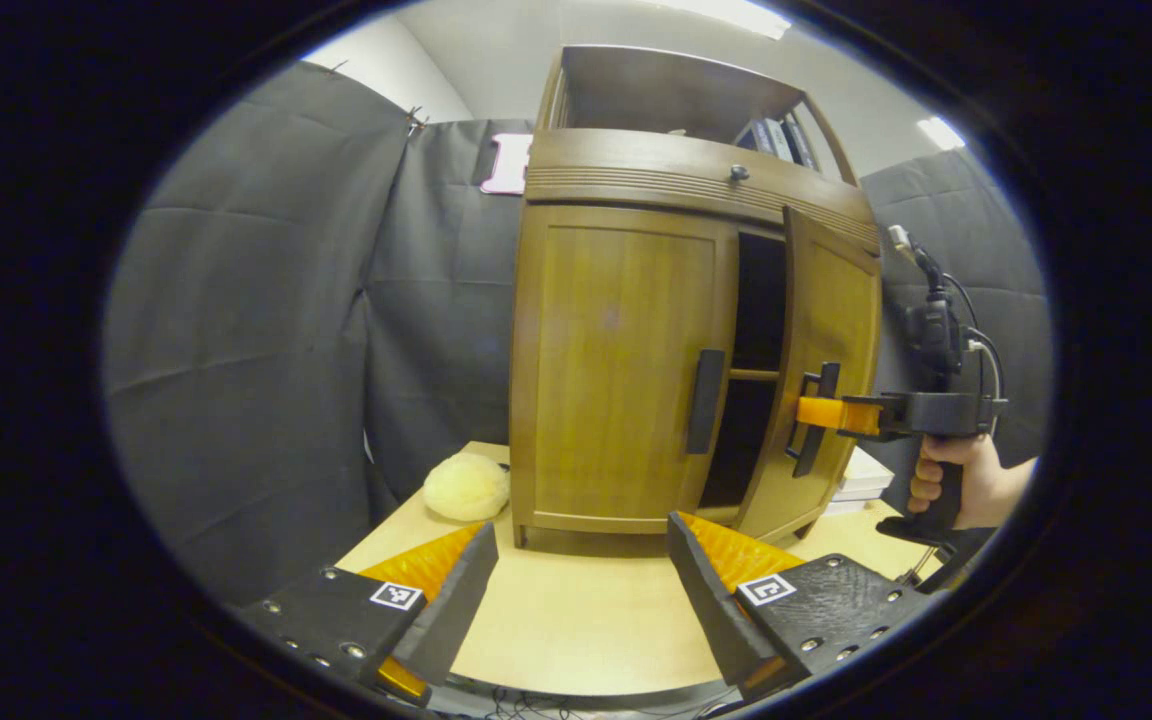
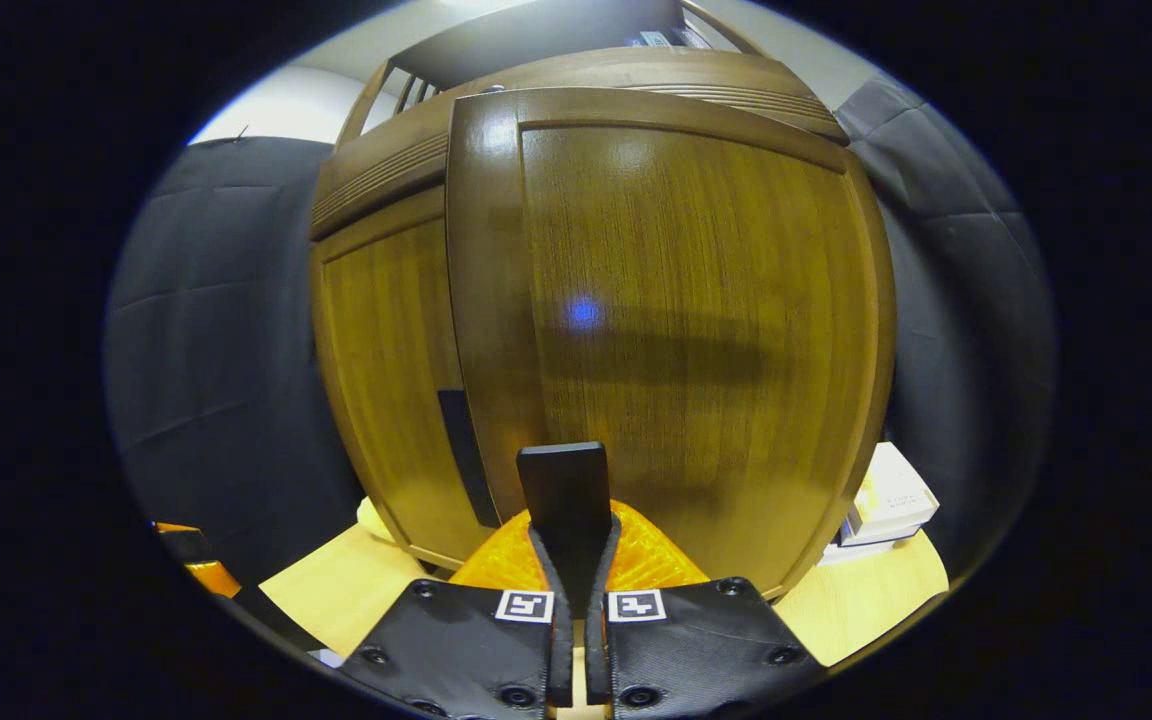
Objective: Open the right door of the double-door shoe cabinet with the right hand, and open the left door with the left hand.
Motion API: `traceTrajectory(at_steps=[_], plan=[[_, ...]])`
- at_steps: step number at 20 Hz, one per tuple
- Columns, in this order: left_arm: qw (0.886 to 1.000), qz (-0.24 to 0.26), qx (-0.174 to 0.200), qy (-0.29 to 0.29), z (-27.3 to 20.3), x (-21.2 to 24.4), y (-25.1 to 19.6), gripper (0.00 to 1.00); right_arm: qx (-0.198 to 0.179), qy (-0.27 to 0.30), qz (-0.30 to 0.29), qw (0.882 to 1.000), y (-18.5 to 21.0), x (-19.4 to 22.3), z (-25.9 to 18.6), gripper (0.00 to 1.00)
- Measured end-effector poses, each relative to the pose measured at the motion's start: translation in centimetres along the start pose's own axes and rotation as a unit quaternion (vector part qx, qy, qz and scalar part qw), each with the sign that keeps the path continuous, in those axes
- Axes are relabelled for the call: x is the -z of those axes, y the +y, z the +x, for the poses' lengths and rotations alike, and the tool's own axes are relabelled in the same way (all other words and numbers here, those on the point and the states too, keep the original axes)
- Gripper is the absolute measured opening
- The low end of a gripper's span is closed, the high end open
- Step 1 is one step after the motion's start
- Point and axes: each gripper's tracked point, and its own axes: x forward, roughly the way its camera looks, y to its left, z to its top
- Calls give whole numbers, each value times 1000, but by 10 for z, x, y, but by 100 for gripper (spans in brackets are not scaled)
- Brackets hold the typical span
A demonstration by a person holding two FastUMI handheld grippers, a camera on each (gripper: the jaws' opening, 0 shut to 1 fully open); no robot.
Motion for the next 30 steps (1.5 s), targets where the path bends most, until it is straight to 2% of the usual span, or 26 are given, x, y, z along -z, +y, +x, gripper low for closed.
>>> traceTrajectory(at_steps=[2, 5, 6, 7, 9, 11, 12, 15, 21, 30], plan=[[1000, 0, -4, -12, -1, -4, -1, 100, -16, 4, 0, 1000, -1, 4, -11, 3], [999, -1, -34, -21, -7, -7, 2, 100, -44, 15, -6, 999, -3, 8, -23, 3], [999, -3, -42, -25, -6, -7, 1, 100, -53, 17, -6, 998, -4, 9, -26, 6], [998, -6, -48, -31, -5, -10, 1, 100, -61, 17, -6, 998, -7, 10, -34, 3], [997, -3, -62, -41, -4, -14, 2, 100, -78, 11, -10, 997, -15, 12, -53, 6], [996, 3, -75, -42, -8, -14, 1, 100, -94, 5, -12, 996, -21, 12, -64, 6], [996, 3, -79, -39, -8, -12, 1, 100, -100, 4, -10, 995, -24, 15, -69, 3], [997, -4, -66, -39, -3, -15, -2, 100, -111, 0, -7, 994, -35, 19, -86, 3], [997, 12, -50, -53, 22, -37, -3, 100, -121, 4, -4, 993, -60, 22, -117, 3], [998, 19, -14, -55, 30, -39, -23, 100, -88, -8, 13, 996, -115, 26, -152, 6]])
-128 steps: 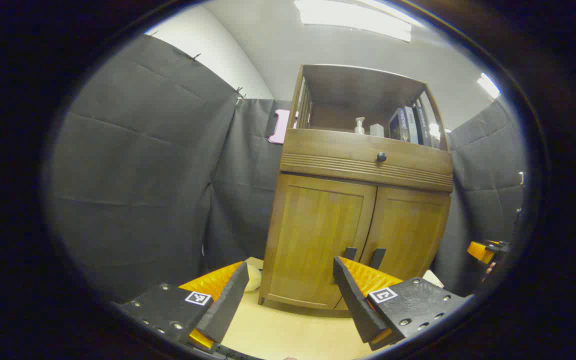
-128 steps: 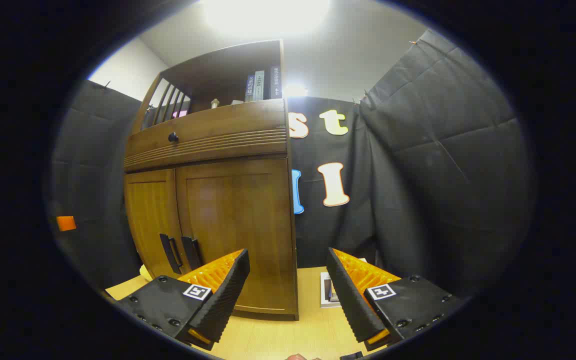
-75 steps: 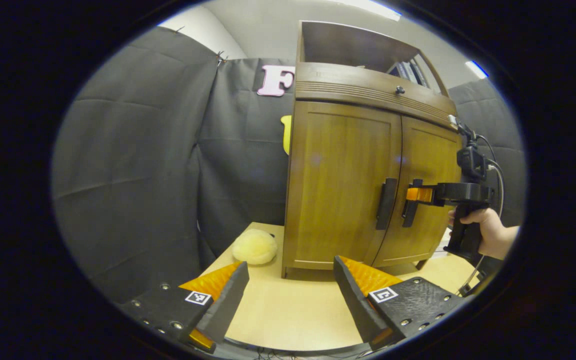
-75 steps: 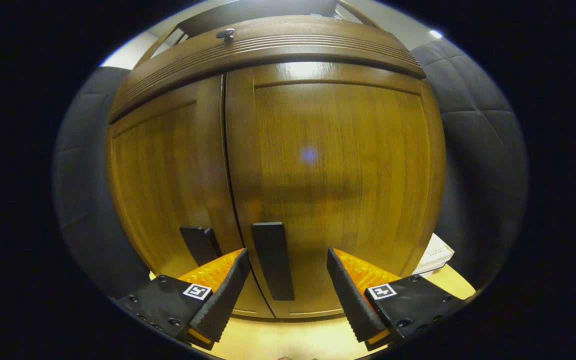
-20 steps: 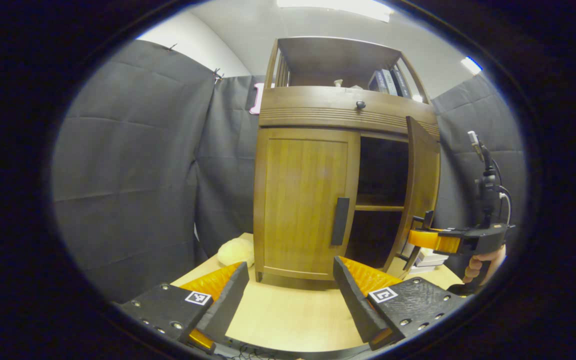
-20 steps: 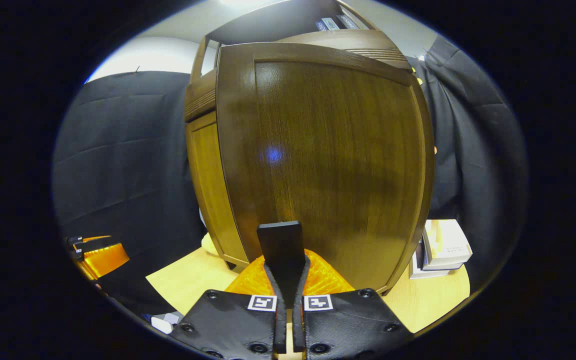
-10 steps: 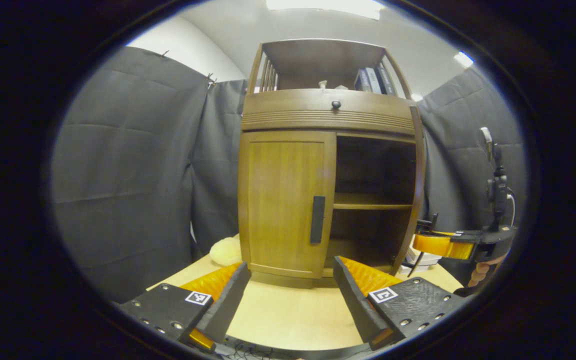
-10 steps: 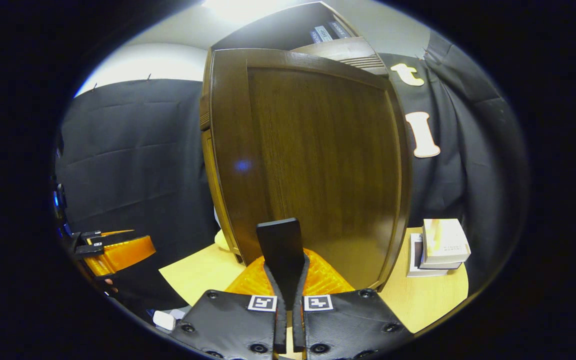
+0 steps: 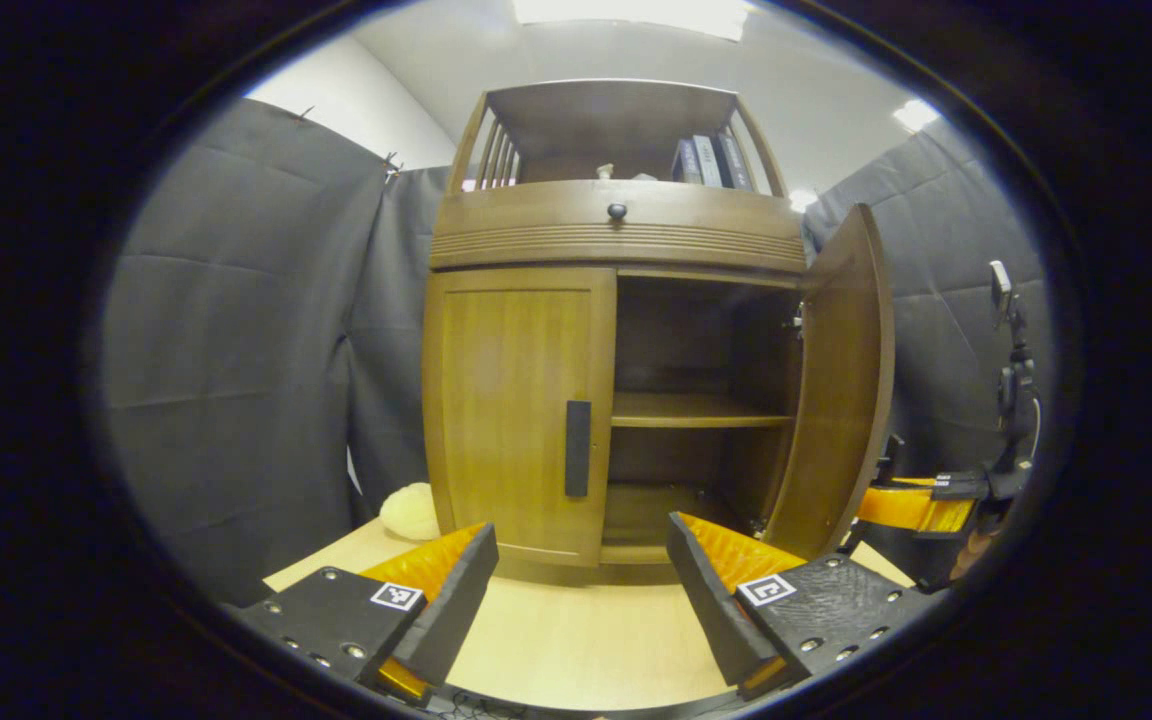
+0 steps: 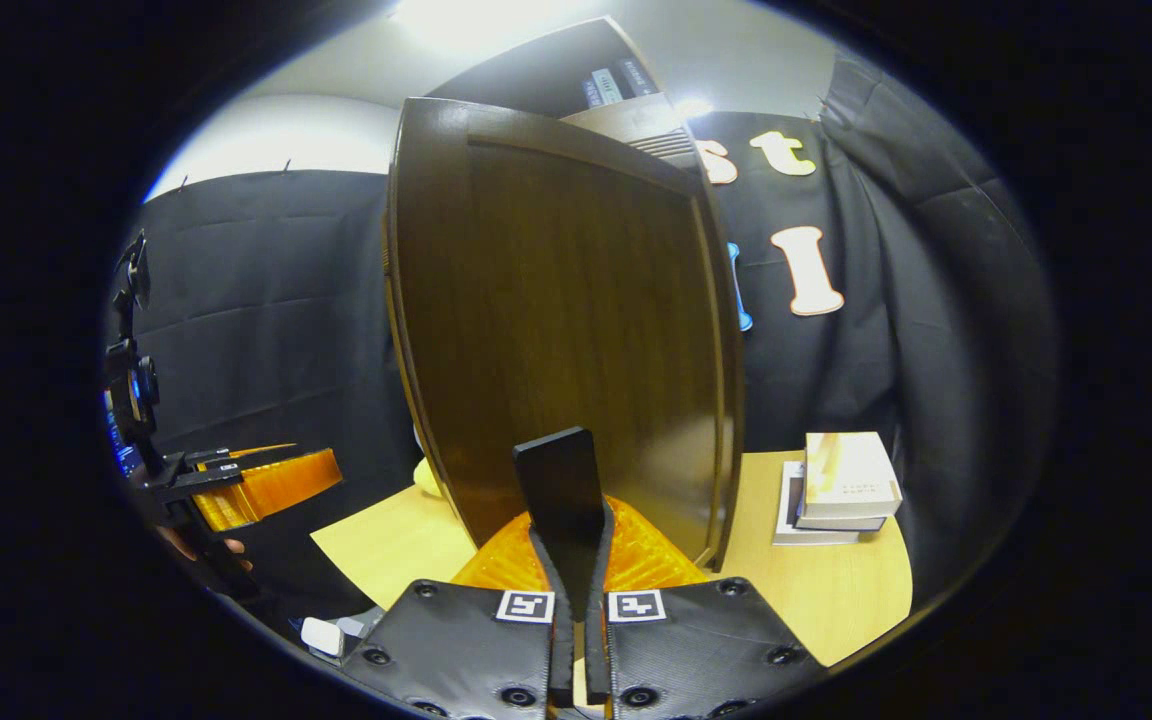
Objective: Open the right door of the double-door shoe cabinet with the right hand, and open the left door with the left hand.
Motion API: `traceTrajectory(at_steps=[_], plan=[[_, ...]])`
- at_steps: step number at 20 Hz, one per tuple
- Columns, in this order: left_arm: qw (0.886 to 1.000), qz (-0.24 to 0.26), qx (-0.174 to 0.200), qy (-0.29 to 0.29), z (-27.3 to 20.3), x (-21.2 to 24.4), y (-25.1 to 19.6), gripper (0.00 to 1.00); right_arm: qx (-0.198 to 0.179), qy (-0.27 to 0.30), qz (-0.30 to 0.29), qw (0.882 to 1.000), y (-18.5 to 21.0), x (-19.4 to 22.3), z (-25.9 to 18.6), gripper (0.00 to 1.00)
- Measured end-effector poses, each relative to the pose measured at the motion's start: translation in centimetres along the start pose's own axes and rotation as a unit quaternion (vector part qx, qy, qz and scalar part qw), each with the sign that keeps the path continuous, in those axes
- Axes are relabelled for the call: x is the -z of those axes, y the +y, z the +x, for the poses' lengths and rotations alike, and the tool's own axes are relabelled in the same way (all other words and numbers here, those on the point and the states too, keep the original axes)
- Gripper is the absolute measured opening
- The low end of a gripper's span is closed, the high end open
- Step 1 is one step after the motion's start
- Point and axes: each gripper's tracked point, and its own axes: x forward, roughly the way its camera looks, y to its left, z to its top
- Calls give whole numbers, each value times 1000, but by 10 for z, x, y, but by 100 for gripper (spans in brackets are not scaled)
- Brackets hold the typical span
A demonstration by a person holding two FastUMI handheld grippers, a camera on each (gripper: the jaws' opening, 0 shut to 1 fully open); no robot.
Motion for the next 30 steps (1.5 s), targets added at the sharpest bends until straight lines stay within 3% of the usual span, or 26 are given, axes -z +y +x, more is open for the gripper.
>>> traceTrajectory(at_steps=[3, 6, 7, 11, 14, 17, 21, 26, 27, 30], plan=[[1000, -2, 10, 0, 2, 0, -6, 100, 20, -5, -3, 1000, -17, -1, -15, 2], [1000, 0, 19, 0, 3, 0, -10, 100, 33, -8, 14, 999, -34, -1, -24, 6], [1000, 2, 21, 0, 3, 0, -10, 100, 37, -10, 16, 999, -40, -2, -27, 2], [1000, 10, 28, 0, 5, 0, -13, 100, 49, -17, 27, 998, -60, -4, -35, 5], [999, 13, 31, 2, 7, 1, -15, 100, 60, -22, 30, 997, -77, -5, -39, 1], [999, 11, 36, 5, 7, 3, -17, 100, 75, -26, 38, 996, -91, -6, -43, 5], [999, 11, 43, 13, 9, 6, -21, 100, 81, -24, 41, 996, -90, -6, -42, 1], [998, 23, 61, 13, 12, 6, -23, 100, 104, -18, 44, 993, -90, -3, -44, 5], [998, 22, 64, 16, 12, 6, -24, 100, 107, -15, 47, 993, -89, -2, -47, 1], [996, 5, 80, 25, 10, 11, -29, 100, 118, -11, 46, 992, -85, 1, -53, 5]])
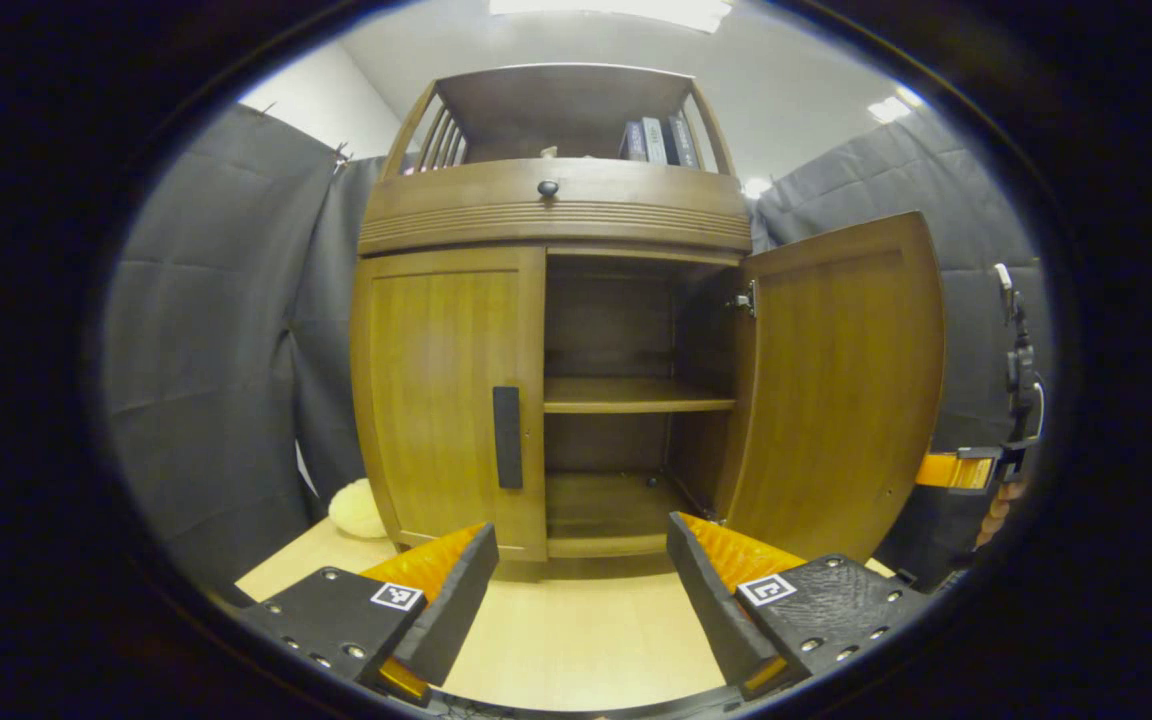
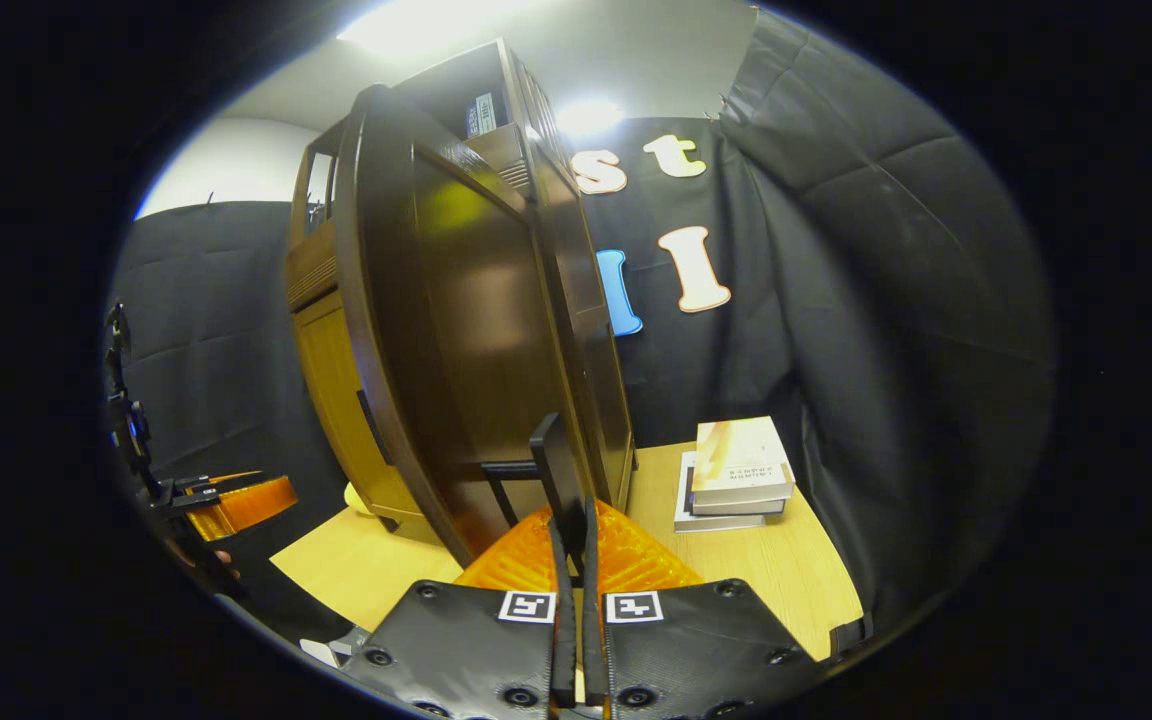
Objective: Open the right door of the double-door shoe cabinet with the right hand, and open the left door with the left hand.
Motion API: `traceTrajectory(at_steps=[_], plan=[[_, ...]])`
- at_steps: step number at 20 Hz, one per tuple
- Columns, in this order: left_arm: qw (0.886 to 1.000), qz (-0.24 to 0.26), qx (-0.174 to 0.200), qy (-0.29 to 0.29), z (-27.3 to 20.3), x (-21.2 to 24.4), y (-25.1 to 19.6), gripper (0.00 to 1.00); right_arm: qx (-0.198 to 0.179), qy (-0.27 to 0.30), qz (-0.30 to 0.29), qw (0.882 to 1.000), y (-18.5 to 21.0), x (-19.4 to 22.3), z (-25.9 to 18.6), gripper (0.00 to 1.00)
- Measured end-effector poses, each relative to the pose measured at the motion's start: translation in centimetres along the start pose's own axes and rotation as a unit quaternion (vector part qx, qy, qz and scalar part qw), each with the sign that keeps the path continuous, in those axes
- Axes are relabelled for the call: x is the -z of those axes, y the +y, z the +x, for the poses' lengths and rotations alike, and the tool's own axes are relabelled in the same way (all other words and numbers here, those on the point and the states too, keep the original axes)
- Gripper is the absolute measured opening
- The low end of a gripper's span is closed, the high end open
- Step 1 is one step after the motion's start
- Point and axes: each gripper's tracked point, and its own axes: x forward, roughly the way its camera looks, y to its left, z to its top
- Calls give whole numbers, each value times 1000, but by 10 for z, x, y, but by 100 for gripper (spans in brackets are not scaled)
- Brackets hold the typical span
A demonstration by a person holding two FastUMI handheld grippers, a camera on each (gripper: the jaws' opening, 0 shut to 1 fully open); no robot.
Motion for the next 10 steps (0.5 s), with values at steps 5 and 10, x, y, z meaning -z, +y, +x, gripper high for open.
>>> traceTrajectory(at_steps=[5, 10], plan=[[1000, -13, 20, 5, 1, 2, 1, 100, 33, 10, -2, 999, 3, 2, -15, 4], [999, -4, 36, -3, -5, 9, 0, 100, 86, 22, 15, 996, 10, 6, -47, 2]])
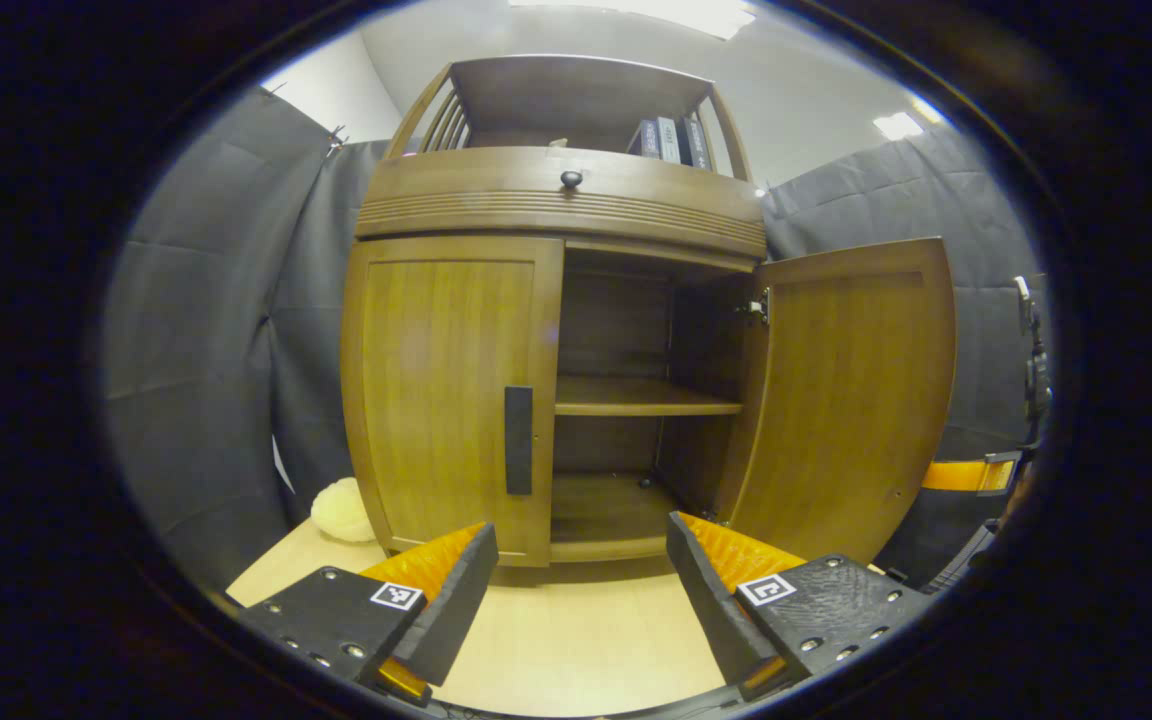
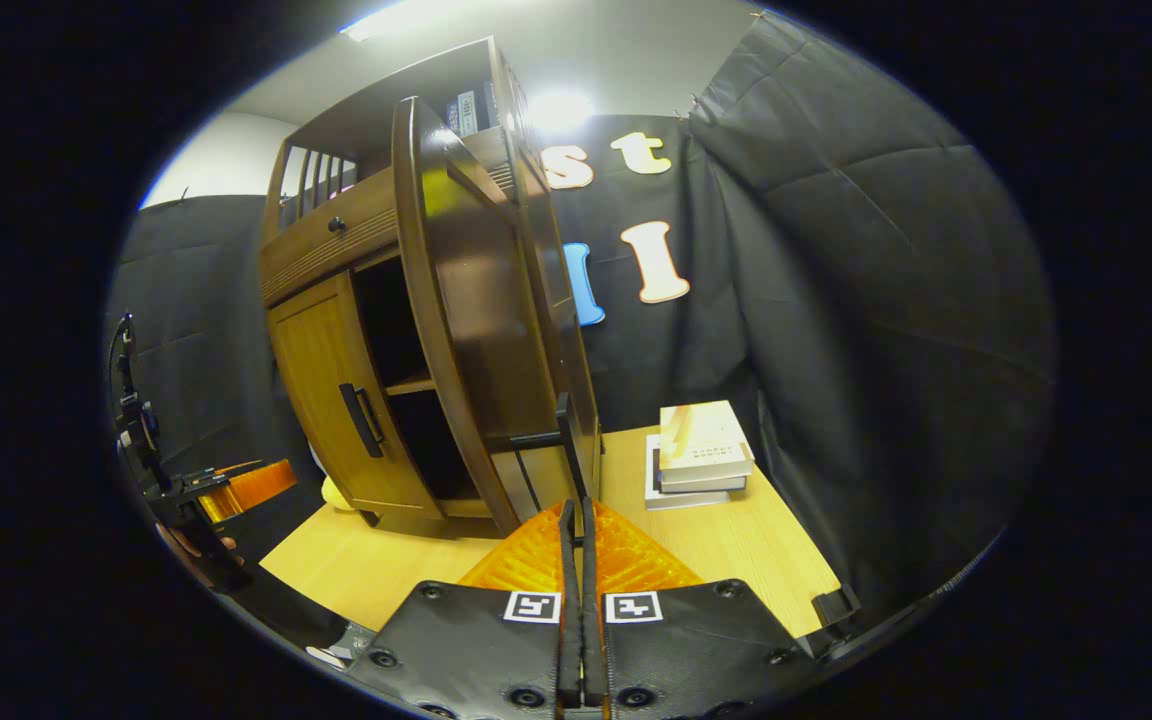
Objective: Open the right door of the double-door shoe cabinet with the right hand, and open the left door with the left hand.
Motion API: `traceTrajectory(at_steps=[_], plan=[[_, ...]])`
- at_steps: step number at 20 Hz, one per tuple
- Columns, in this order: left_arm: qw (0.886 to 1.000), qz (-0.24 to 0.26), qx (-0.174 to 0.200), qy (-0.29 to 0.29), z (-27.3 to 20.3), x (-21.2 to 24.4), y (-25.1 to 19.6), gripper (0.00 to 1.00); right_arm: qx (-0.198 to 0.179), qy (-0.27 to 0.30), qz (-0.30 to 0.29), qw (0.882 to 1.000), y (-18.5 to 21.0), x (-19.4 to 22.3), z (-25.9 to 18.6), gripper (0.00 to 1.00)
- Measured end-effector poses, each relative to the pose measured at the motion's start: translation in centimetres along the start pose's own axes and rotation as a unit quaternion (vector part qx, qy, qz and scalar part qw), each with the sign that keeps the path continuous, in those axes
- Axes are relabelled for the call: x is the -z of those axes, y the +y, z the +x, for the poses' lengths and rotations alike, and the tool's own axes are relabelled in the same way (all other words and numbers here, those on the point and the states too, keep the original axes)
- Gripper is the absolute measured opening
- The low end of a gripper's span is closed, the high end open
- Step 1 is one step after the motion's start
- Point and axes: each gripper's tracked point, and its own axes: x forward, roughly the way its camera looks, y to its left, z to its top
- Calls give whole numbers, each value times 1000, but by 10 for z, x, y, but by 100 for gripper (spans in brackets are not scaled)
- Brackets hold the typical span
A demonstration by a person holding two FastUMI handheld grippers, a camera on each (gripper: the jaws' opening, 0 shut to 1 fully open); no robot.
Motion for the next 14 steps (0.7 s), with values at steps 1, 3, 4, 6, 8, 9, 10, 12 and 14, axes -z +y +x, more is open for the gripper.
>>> traceTrajectory(at_steps=[1, 3, 4, 6, 8, 9, 10, 12, 14], plan=[[1000, -1, 5, -3, 0, 0, -1, 100, 13, 4, 3, 1000, 1, 2, -9, 2], [1000, -4, 12, -4, 0, 0, -1, 100, 38, 4, 3, 999, 9, 0, -24, 2], [1000, -5, 13, -3, 0, 0, -1, 100, 48, 4, -5, 999, 15, -2, -30, 2], [1000, -8, 17, -3, -2, 0, -1, 100, 49, -2, -28, 998, 38, -13, -40, 2], [1000, -7, 22, -8, -3, 2, 0, 100, 34, -22, -55, 998, 71, -30, -45, 0], [1000, -4, 25, -9, -4, 4, 0, 100, 26, -35, -63, 997, 87, -38, -45, 0], [1000, -1, 27, -8, -6, 6, 0, 100, 19, -48, -60, 997, 103, -44, -40, 2], [1000, -11, 25, -2, -11, 9, 1, 100, 12, -63, -44, 997, 131, -48, -26, 2], [999, -27, 32, -15, -11, 2, 1, 100, 11, -82, -45, 996, 152, -51, -11, 2]])
